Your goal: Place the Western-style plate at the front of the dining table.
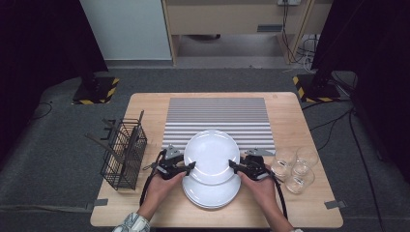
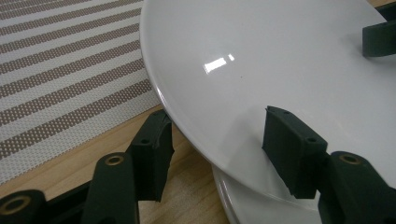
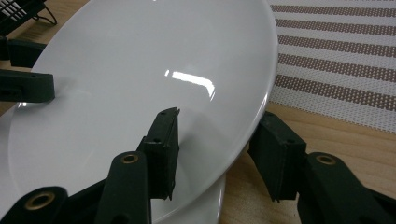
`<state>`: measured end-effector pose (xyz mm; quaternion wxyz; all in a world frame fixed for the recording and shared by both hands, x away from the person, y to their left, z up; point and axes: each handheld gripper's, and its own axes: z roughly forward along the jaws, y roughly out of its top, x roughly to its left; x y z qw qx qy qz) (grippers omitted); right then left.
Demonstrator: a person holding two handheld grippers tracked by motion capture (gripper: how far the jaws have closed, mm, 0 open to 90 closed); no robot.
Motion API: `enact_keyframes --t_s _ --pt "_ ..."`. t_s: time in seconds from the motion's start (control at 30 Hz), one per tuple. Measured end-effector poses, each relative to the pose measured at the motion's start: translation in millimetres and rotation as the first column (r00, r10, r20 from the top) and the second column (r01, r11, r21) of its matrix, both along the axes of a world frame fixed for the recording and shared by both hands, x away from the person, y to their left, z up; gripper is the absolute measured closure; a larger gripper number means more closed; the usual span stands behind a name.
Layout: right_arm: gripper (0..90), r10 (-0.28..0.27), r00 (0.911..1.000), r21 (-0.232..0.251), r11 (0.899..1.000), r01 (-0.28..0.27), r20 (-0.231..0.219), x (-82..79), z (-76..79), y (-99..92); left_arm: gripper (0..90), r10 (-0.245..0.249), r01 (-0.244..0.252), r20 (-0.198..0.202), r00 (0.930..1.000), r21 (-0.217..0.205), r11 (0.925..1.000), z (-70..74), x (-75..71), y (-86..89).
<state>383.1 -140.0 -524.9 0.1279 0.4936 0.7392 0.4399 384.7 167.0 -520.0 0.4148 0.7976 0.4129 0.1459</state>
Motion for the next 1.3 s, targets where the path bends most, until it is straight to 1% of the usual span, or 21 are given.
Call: enact_keyframes --t_s 0.17,0.27,0.33,0.4,0.43,0.53,0.63,0.7,0.8,0.87,0.93,1.0,1.13,1.23,1.3 --pt "52.7 -0.002 1.0000 -0.010 1.000 0.002 0.004 -0.7 0.6 0.6 40.7 0.007 -0.007 0.000 1.0000 -0.003 1.0000 -0.1 -0.1 1.3" --pt "52.9 -0.002 1.0000 -0.009 1.000 0.002 0.004 -0.7 0.8 0.5 40.8 0.010 -0.010 -0.010 0.9999 -0.011 0.9999 -0.1 -0.3 2.6" --pt "53.4 -0.004 1.0000 -0.009 1.000 0.004 0.003 -0.6 0.8 0.2 41.1 0.012 -0.012 -0.023 0.9997 -0.015 0.9998 0.3 -0.7 3.7" --pt "54.6 -0.009 0.9999 0.004 1.000 0.009 -0.006 -0.5 0.6 -0.8 41.5 0.019 -0.021 -0.050 0.9986 -0.027 0.9994 0.5 -0.9 4.2" --pt "55.2 -0.009 0.9999 0.010 1.000 0.009 -0.008 -0.3 0.4 -1.4 41.8 0.017 -0.018 -0.055 0.9983 -0.030 0.9994 0.5 -1.1 3.9" --pt "56.7 -0.010 0.9998 0.024 1.000 0.010 -0.014 0.1 0.3 -2.8 43.9 0.004 -0.006 -0.067 0.9977 -0.034 0.9994 0.5 -1.8 1.4" --pt "58.2 -0.014 0.9995 0.040 0.999 0.015 -0.028 0.1 0.4 -4.1 44.3 0.007 -0.009 -0.069 0.9976 -0.031 0.9995 1.0 -2.0 1.2" --pt "58.7 -0.011 0.9995 0.046 0.999 0.012 -0.029 0.2 0.1 -5.1 44.5 0.006 -0.009 -0.072 0.9974 -0.031 0.9995 1.2 -1.9 1.7" --pt "61.9 -0.003 1.0000 0.054 0.999 0.004 -0.006 -1.0 2.1 -5.9 45.0 0.013 -0.015 -0.079 0.9968 -0.023 0.9996 1.0 -1.8 2.6" --pt "64.2 -0.004 1.0000 0.060 0.998 0.004 0.009 -2.1 5.0 -6.5 45.8 0.017 -0.019 -0.072 0.9973 -0.020 0.9996 1.4 -2.3 3.2" --pt "65.5 -0.007 0.9996 0.055 0.998 0.005 0.028 -2.9 6.3 -6.8 48.9 0.023 -0.023 -0.051 0.9985 -0.016 0.9996 3.5 -3.3 3.6" --pt "67.0 -0.008 0.9995 0.068 0.998 0.007 0.029 -3.1 7.5 -8.2 50.9 0.024 -0.025 -0.039 0.9989 -0.015 0.9996 4.9 -4.3 3.8" --pt "69.9 -0.015 0.9987 0.084 0.996 0.011 0.049 -3.9 10.6 -10.8 53.7 0.026 -0.027 -0.026 0.9993 -0.013 0.9996 6.9 -5.2 4.5" --pt "71.6 -0.020 0.9974 0.089 0.996 0.014 0.069 -4.7 14.4 -12.5 58.0 0.035 -0.036 -0.006 0.9994 -0.020 0.9992 9.9 -6.5 5.8" --pt "72.5 -0.018 0.9975 0.095 0.995 0.011 0.069 -4.5 15.9 -13.7 59.6 0.040 -0.039 0.002 0.9992 -0.027 0.9988 10.5 -6.6 6.8"
